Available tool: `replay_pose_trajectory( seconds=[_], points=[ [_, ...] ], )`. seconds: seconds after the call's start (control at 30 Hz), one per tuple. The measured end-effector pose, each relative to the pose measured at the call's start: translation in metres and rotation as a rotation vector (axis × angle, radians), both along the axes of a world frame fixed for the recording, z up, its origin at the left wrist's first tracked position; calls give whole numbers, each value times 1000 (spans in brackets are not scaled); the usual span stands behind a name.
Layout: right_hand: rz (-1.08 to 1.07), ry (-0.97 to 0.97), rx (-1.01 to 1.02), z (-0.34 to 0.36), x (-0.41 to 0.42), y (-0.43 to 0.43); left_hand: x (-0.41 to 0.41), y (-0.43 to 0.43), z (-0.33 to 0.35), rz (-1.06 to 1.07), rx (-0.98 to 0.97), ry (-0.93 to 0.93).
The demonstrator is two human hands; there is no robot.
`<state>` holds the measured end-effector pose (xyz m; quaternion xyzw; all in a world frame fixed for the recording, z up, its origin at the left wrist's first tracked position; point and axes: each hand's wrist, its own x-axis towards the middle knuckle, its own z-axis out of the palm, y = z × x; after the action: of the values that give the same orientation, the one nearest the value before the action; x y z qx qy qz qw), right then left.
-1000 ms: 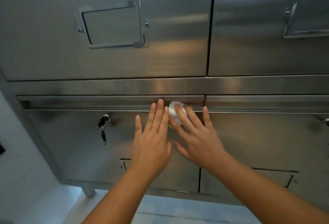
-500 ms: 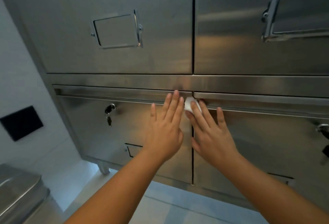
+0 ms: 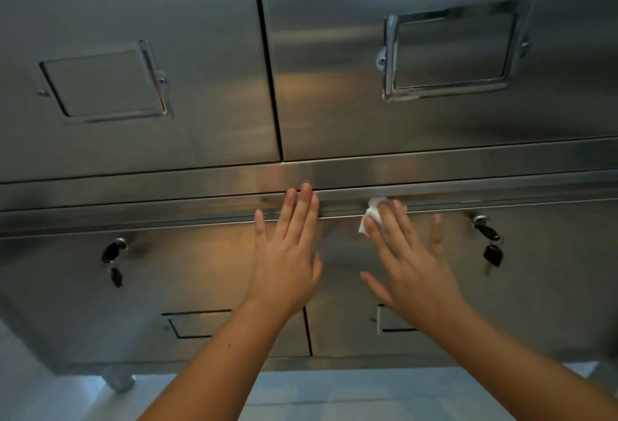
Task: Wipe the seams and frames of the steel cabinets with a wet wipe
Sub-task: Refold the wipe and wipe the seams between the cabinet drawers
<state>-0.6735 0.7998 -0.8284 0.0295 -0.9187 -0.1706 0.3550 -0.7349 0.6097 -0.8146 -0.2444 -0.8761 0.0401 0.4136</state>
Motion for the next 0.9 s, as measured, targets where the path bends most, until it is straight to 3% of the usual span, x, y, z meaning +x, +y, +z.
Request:
replay_pose_trajectory(
  seconds=[0.2,0.33,0.5,0.8,0.9],
  points=[
    [45,29,-35,-10,-29,-64,-7,-2,-3,-68,23,-23],
    [14,-5,67,-11,-19,-37,-5,-1,-4,-81,43,-19],
    [-65,-26,26,-5,5,16,-8,2,-7,-116,91,-19],
    [-96,5,-175,-2,-8,-41,-9,5,-8,-227,174,-83],
    [-71,-14,-140,-5,-8,-35,-11,5,-10,-262,195,-70]
  ],
)
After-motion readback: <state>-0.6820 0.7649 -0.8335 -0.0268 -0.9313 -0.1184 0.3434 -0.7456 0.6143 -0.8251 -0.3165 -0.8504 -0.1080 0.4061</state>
